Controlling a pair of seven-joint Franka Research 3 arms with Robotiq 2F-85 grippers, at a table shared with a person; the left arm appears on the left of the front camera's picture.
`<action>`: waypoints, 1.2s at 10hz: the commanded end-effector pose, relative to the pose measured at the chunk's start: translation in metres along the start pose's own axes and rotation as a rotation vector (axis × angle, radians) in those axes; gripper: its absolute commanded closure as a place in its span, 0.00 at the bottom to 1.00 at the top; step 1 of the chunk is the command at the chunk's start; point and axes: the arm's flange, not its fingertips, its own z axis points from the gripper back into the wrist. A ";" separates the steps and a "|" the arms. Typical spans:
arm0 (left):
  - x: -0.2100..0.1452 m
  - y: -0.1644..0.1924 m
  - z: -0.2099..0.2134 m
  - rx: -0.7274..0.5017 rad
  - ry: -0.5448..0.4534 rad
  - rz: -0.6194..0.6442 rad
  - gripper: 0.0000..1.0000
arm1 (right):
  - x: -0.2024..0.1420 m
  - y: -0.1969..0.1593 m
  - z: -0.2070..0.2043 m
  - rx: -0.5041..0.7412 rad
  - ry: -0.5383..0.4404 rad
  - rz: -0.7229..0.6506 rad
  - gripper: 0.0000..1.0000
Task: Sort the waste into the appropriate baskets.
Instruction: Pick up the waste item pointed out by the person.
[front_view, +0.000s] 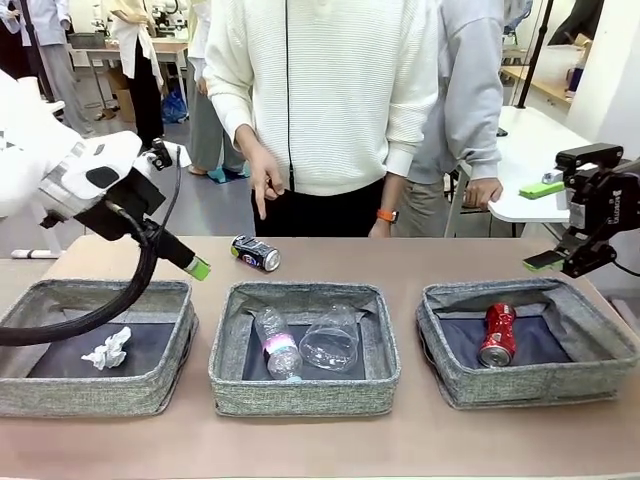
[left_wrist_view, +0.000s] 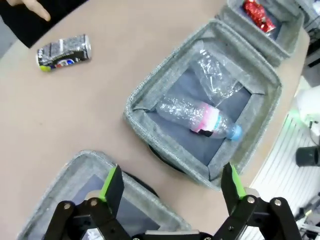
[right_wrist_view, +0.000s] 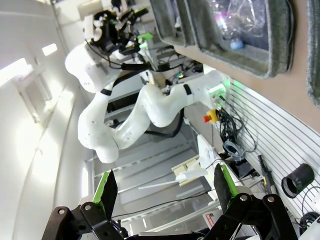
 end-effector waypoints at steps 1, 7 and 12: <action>-0.002 -0.002 0.000 -0.026 0.026 0.004 0.00 | 0.000 0.004 -0.001 0.022 0.000 0.004 0.00; 0.095 0.045 -0.053 0.173 0.119 -0.775 0.00 | 0.000 0.004 -0.001 0.022 0.000 0.004 0.00; 0.157 0.061 -0.103 0.258 0.289 -0.935 0.00 | 0.000 0.004 -0.001 0.022 0.000 0.004 0.00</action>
